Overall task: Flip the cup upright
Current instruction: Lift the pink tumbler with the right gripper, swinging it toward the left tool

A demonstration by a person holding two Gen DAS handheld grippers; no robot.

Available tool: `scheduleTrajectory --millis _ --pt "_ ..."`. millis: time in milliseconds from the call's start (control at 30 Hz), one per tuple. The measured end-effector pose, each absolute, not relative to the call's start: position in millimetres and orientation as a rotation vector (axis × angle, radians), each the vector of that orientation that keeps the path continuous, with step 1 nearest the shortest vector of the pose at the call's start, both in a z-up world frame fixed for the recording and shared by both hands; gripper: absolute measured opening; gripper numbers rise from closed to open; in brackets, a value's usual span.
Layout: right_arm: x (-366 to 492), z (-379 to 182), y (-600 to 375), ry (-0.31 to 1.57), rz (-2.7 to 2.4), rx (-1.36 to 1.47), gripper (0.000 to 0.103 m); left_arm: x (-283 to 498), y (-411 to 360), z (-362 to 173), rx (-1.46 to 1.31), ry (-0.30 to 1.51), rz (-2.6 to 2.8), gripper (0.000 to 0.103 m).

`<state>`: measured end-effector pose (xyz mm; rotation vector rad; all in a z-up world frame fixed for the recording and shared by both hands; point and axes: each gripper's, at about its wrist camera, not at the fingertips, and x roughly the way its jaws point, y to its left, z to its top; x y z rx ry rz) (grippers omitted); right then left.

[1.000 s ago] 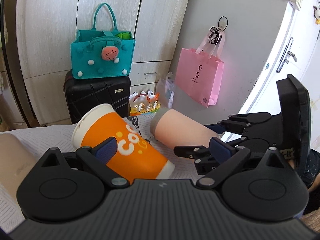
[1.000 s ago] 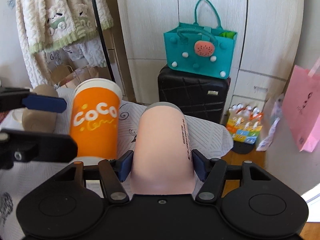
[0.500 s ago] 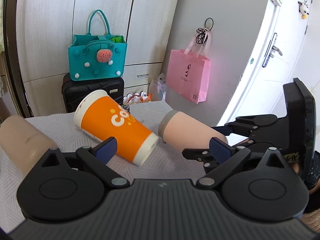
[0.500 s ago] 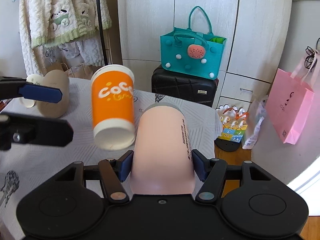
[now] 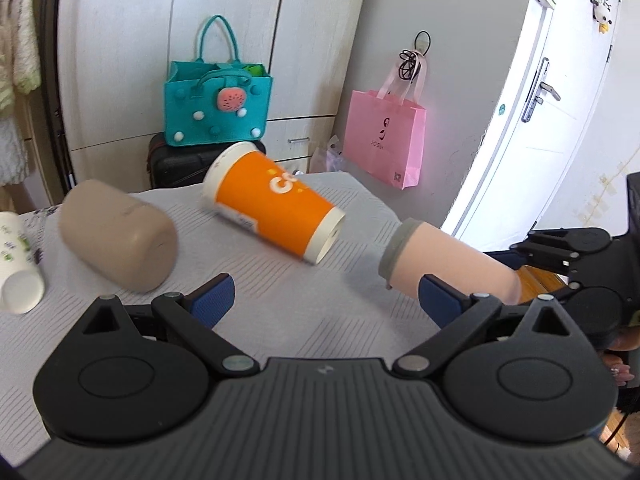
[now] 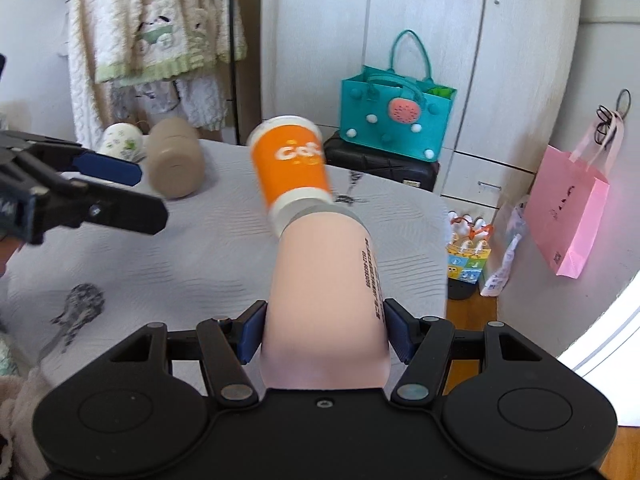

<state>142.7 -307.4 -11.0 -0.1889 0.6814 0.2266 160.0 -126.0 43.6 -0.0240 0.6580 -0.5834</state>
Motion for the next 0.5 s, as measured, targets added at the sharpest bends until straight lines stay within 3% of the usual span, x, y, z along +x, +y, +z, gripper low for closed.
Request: scheduleTrajectory --millis 500 --pt "146.9 -14.8 -190.3 0.648 0.423 -0.249 0.067 138.2 -37.3 47.5 -0.104 0.657 -0.5 0.1"
